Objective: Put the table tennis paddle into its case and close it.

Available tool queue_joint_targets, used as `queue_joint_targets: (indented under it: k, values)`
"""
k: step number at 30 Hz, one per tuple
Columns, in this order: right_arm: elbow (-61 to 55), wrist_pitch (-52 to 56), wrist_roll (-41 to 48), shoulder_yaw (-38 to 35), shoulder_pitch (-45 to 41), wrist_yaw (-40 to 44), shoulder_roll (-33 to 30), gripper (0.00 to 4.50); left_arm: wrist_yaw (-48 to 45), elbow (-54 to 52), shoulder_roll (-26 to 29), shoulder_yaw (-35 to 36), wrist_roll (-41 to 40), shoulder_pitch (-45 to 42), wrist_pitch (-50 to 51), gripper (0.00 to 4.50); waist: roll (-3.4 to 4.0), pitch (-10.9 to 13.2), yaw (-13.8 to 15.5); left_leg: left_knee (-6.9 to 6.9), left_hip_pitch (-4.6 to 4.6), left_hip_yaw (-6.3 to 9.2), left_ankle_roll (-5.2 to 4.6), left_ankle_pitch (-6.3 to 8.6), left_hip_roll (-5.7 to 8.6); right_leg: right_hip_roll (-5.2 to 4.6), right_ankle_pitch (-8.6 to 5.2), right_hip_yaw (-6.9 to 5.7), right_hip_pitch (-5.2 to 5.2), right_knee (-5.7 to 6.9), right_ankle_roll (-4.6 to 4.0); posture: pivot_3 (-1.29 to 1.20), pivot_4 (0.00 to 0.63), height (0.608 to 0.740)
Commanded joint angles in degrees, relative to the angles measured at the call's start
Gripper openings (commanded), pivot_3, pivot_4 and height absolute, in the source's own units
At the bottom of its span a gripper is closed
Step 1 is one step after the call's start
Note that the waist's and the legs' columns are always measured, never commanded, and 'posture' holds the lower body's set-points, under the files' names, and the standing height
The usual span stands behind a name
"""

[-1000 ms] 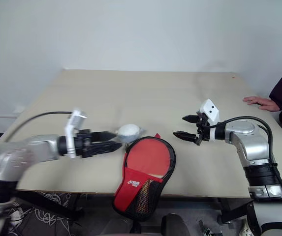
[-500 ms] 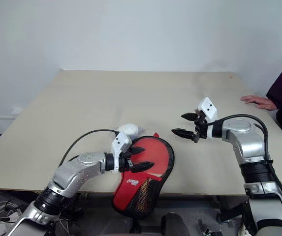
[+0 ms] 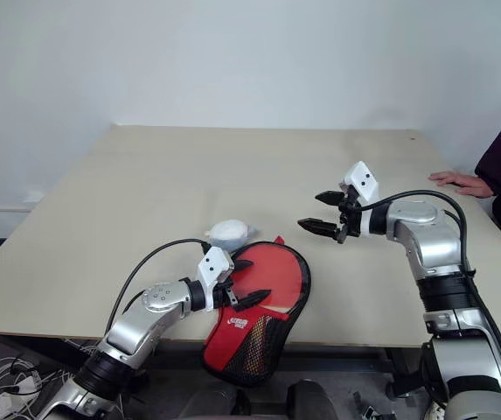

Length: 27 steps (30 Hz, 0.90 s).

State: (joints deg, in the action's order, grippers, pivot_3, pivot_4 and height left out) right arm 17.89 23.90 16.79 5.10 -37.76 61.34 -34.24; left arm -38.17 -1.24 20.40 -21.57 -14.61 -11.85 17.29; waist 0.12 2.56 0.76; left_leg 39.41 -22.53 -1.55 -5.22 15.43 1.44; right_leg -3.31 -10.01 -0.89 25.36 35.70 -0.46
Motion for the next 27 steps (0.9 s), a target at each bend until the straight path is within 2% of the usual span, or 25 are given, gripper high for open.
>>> queue_joint_targets:
  k: [1, 12, 27]
  values:
    - [1.86, -0.87, -1.01, 0.76, -3.86, 0.07, 1.86, 4.42, -0.77, 2.24, -1.06, -0.63, 2.06, -0.08, -0.47, 4.44, 0.03, -0.02, 0.01, 0.01, 0.00, 0.00, -0.01, -0.01, 0.00, -0.01, 0.01, -0.02, -0.01, 0.00, 0.00, 0.00, 0.000, 0.729]
    - [14.31, -5.04, -5.22, 4.81, -12.97, -0.35, 12.98, 4.42, -2.77, 2.63, -3.52, 0.20, 3.54, -1.76, 0.48, 4.44, 0.17, -0.10, -0.02, 0.16, -0.02, -0.02, -0.07, -0.04, 0.03, -0.12, 0.39, -0.09, -0.03, 0.01, 0.23, 0.00, 0.000, 0.729]
    - [28.51, -11.75, -10.14, 7.39, -18.45, -0.77, 24.53, 4.42, -3.96, 1.92, -3.66, 1.41, 4.30, -1.86, 2.01, 4.44, 0.22, -0.11, -0.16, 0.17, -0.05, -0.01, -0.05, -0.04, 0.07, -0.17, 0.55, -0.14, 0.06, 0.05, 0.09, 0.00, 0.000, 0.729]
